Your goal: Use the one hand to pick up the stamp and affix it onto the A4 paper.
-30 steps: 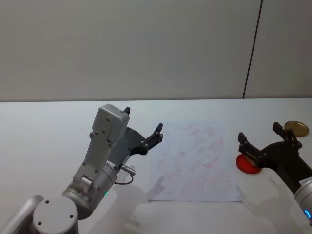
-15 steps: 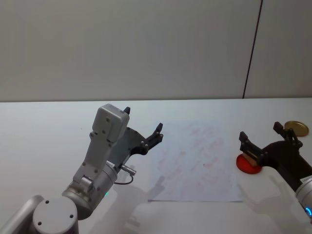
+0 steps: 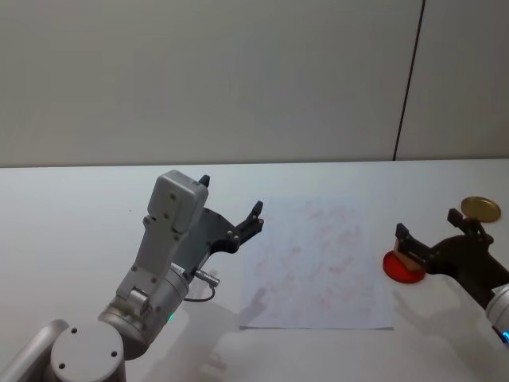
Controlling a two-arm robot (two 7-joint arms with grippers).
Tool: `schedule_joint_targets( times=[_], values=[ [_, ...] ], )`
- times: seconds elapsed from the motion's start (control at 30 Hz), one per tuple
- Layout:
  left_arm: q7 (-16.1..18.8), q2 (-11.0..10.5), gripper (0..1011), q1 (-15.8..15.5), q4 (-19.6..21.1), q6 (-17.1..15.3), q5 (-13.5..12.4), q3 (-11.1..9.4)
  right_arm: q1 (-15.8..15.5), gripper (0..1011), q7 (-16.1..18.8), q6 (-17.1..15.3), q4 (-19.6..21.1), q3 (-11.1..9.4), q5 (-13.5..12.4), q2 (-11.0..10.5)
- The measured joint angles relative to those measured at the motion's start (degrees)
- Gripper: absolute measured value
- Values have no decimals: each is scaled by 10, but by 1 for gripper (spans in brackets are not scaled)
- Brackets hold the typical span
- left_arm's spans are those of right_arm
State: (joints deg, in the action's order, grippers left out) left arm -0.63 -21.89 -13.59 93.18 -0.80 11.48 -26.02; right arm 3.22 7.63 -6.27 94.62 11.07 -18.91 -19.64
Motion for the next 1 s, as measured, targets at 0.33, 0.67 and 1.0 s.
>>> schedule_joint_targets(
  times=[0.33,0.67,1.0],
  values=[
    [0,0,993,0,0,0,0,0,13,1001,14,-14,-36,-2,6,0],
    [0,0,993,0,0,0,0,0,29,1001,21,-27,-70,-1,9,6],
    [0,0,993,0,0,0,0,0,46,1001,28,-44,-98,1,7,15]
  ],
)
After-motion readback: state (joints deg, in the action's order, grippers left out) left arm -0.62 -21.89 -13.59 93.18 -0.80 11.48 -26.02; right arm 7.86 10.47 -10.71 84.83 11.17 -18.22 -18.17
